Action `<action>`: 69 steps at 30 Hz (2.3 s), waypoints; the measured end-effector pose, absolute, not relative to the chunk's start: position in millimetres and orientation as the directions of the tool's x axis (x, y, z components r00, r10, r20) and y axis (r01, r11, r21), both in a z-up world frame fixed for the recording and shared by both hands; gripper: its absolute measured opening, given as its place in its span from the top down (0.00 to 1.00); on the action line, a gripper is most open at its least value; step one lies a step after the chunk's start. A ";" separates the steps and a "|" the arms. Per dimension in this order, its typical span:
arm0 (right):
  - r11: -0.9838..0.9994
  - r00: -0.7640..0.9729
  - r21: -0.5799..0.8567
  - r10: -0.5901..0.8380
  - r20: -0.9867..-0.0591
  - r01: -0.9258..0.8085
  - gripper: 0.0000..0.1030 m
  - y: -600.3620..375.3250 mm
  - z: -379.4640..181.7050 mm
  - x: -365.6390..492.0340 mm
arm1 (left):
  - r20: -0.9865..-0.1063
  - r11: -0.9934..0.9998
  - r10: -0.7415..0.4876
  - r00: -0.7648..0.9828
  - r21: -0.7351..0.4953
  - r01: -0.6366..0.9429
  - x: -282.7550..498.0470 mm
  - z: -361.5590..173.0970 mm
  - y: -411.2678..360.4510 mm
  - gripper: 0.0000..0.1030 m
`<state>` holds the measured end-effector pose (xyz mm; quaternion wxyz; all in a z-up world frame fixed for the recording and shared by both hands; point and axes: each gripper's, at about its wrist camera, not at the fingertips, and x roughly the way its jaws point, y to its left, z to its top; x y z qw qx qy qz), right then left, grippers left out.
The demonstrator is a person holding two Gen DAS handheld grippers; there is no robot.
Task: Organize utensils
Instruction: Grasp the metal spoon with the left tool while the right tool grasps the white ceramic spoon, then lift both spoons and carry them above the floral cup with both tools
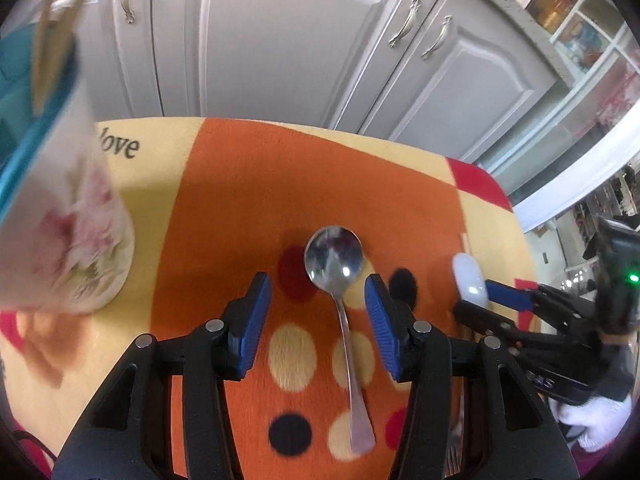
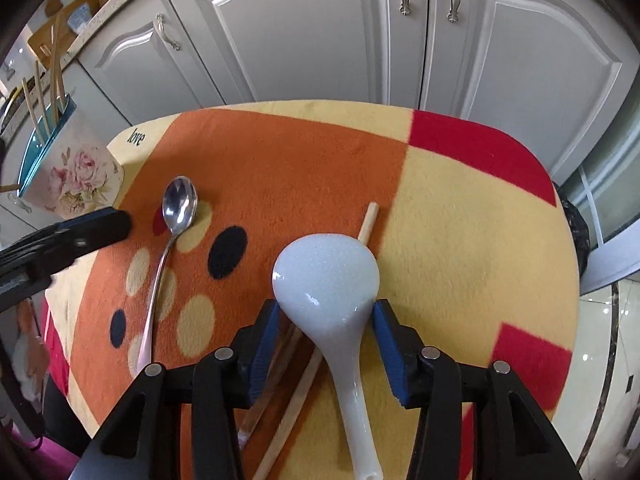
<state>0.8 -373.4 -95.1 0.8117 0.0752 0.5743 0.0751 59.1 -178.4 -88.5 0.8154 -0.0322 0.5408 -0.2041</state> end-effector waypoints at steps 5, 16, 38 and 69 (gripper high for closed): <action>0.975 0.320 0.218 0.219 -0.922 -0.040 0.50 -379.0 -91.6 8.9 | -0.875 0.919 -0.349 0.335 -0.250 0.305 74.6 -100.1 -189.2 0.53; 0.950 0.345 0.312 0.295 -0.891 -0.007 0.49 -400.9 -85.0 9.8 | -0.859 0.881 -0.405 0.313 -0.276 0.383 79.3 -100.6 -200.0 0.96; 0.911 0.448 0.409 0.385 -0.807 -0.045 0.49 -383.1 -21.5 -22.5 | -0.854 0.877 -0.429 0.295 -0.315 0.364 73.6 -93.0 -180.0 0.62; 0.876 0.507 0.452 0.471 -0.722 -0.169 0.49 -331.5 35.2 -4.5 | -0.699 0.851 -0.505 0.506 -0.306 0.427 5.9 52.7 -85.4 0.99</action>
